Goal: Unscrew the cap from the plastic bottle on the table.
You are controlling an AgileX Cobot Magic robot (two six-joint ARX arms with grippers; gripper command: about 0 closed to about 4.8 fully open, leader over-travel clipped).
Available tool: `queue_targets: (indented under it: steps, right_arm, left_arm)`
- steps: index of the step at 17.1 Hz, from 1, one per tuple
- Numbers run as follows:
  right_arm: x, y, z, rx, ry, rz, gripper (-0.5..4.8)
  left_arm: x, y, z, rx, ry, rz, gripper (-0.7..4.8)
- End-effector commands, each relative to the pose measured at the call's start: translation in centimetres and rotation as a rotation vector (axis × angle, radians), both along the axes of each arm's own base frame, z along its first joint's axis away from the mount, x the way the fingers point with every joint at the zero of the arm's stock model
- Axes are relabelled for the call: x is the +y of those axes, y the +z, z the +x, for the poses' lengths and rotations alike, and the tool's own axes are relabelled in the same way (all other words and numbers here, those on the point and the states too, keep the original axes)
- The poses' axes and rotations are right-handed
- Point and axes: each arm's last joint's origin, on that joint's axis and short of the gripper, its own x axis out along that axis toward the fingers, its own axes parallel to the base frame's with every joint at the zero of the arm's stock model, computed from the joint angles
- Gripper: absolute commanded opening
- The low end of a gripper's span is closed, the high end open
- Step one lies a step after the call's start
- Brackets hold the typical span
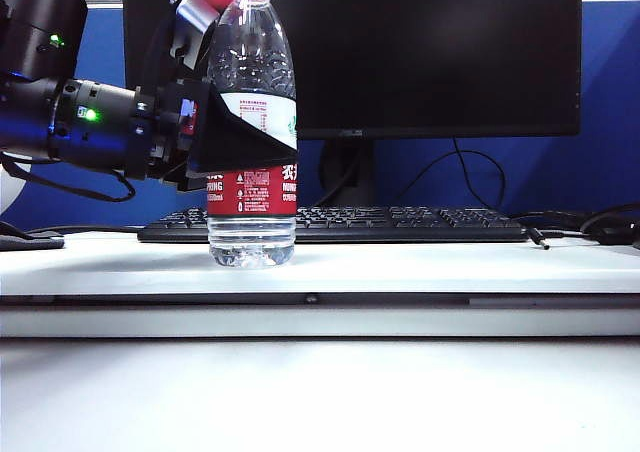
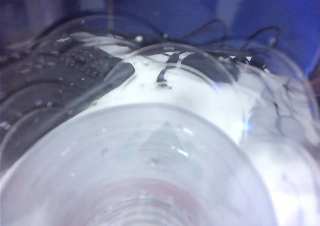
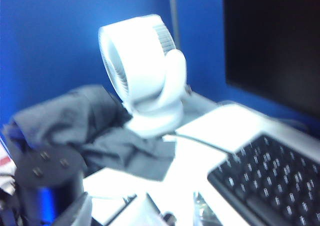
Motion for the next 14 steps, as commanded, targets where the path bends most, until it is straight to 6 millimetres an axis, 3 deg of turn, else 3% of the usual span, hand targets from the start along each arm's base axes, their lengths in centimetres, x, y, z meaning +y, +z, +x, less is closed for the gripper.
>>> queue_targets:
  steps: [1,7,14]
  right_arm:
    - [-0.1,0.4,-0.2,-0.01,-0.006,0.012,2.52]
    - [-1.9,2.7,-1.7,-0.086,-0.111,0.034,2.52]
    - [-4.0,2.5,-3.5,0.036,-0.218,-0.108,2.49]
  left_arm:
    - [0.1,-0.9,-0.2,0.07,0.014,0.031,3.16]
    - [0.2,-0.8,0.1,0.03,0.086,0.046,3.16]
    - [0.4,-0.8,0.3,0.009,0.181,0.073,3.17]
